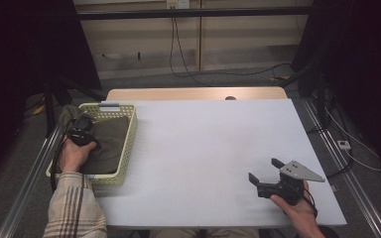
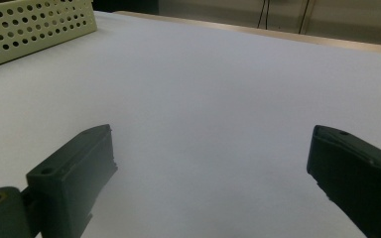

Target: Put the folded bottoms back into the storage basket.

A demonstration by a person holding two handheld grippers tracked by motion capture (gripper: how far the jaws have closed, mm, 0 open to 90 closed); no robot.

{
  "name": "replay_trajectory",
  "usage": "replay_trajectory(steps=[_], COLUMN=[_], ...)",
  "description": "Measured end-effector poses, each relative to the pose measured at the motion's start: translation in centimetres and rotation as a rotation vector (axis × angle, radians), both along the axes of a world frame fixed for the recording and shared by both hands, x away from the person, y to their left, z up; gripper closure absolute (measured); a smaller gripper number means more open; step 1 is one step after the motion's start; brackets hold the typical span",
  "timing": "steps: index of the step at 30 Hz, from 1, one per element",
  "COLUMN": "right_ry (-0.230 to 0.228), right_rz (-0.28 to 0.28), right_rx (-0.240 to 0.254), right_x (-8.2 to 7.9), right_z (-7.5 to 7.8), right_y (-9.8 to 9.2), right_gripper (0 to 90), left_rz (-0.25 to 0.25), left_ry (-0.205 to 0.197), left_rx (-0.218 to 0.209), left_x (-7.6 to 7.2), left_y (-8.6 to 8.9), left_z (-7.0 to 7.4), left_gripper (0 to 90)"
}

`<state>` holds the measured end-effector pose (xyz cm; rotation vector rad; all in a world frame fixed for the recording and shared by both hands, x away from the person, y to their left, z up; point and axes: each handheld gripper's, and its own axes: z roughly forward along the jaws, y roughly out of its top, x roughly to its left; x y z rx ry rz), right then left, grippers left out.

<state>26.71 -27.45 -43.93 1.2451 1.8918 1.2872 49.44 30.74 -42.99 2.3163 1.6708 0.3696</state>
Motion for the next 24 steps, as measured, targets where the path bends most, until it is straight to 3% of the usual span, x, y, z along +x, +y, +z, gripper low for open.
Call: replay_trajectory(steps=[3, 8, 11, 15, 19, 23, 24], right_ry=[-0.002, -0.002, -0.002, -0.003, 0.001, 0.001, 0.002], right_rz=[-0.001, -0.001, -0.001, 0.002, 0.004, 0.005, 0.004], right_rx=[-0.002, -0.001, -0.002, -0.005, 0.000, 0.000, 0.001], right_x=[0.0, 0.0, 0.0, 0.1, 0.2, 0.2, 0.3], right_z=[0.0, 0.0, 0.0, 0.0, 0.0, 0.0, 0.0], right_y=[0.0, 0.0, 0.0, 0.1, 0.2, 0.2, 0.1], right_gripper=[4.4, 4.5, 4.5, 4.5, 4.5, 4.5, 4.5], left_rz=[-0.029, -0.060, -0.070, -0.095, -0.127, -0.134, -0.111], left_ry=[0.010, 0.004, 0.018, 0.006, 0.025, 0.003, -0.019], left_rx=[-0.048, -0.043, -0.085, -0.121, -0.111, -0.126, -0.129], left_x=[0.0, -0.2, 0.0, 0.4, 1.1, 1.5, 1.5], left_y=[-0.1, -0.5, -0.6, -0.7, -1.3, -1.4, -1.5], left_z=[0.0, -0.1, -0.1, -0.2, -0.2, -0.3, -0.5], left_gripper=[90.0, 90.0, 90.0, 90.0, 90.0, 90.0, 90.0])
